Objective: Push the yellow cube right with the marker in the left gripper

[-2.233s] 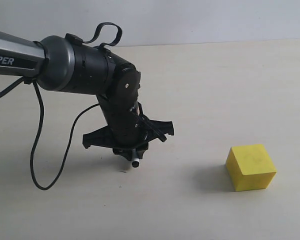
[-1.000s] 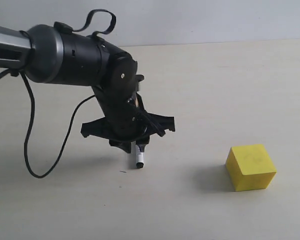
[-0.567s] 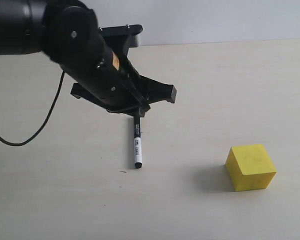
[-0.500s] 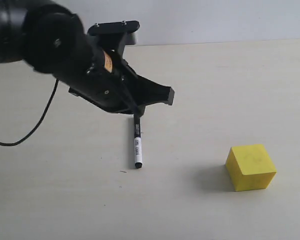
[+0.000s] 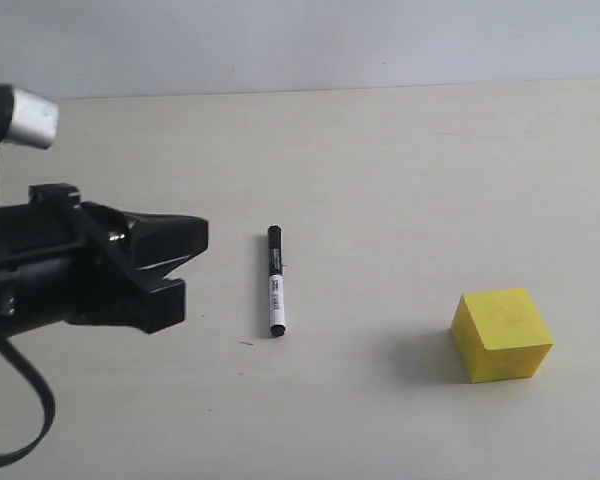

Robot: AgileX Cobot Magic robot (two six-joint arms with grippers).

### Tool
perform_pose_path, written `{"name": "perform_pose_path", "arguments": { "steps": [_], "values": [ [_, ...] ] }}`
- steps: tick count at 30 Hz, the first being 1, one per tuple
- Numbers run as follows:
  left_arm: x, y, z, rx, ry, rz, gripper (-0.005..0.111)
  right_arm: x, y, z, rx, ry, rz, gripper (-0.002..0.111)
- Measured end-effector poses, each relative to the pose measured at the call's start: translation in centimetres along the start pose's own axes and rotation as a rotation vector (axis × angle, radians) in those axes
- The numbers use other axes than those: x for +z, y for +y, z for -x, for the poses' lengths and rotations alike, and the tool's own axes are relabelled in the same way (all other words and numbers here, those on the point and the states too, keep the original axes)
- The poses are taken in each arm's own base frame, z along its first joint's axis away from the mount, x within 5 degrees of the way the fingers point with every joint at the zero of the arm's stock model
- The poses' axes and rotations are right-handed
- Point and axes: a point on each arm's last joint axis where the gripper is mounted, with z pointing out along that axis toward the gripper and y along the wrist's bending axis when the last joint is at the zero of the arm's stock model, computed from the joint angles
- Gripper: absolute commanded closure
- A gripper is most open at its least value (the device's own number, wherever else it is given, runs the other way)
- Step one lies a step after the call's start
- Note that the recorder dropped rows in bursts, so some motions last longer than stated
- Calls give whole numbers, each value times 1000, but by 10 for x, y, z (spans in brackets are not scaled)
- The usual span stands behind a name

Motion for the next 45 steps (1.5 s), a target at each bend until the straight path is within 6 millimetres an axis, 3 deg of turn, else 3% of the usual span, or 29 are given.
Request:
{"name": "perform_pose_path", "arguments": {
  "steps": [5, 16, 25, 32, 39, 45],
  "values": [
    [-11, 2, -6, 1, -18, -7, 107, 0, 0, 0, 0, 0, 0, 108],
    [-12, 3, -7, 1, -19, -7, 107, 0, 0, 0, 0, 0, 0, 108],
    [-21, 12, 3, 146, -81, 39, 107, 0, 0, 0, 0, 0, 0, 108],
    [-69, 37, 19, 95, -203, 199, 107, 0, 0, 0, 0, 0, 0, 108],
    [-130, 44, 9, 33, -273, 365, 107, 0, 0, 0, 0, 0, 0, 108],
    [-164, 38, -3, 35, -374, 437, 107, 0, 0, 0, 0, 0, 0, 108]
  ]
}}
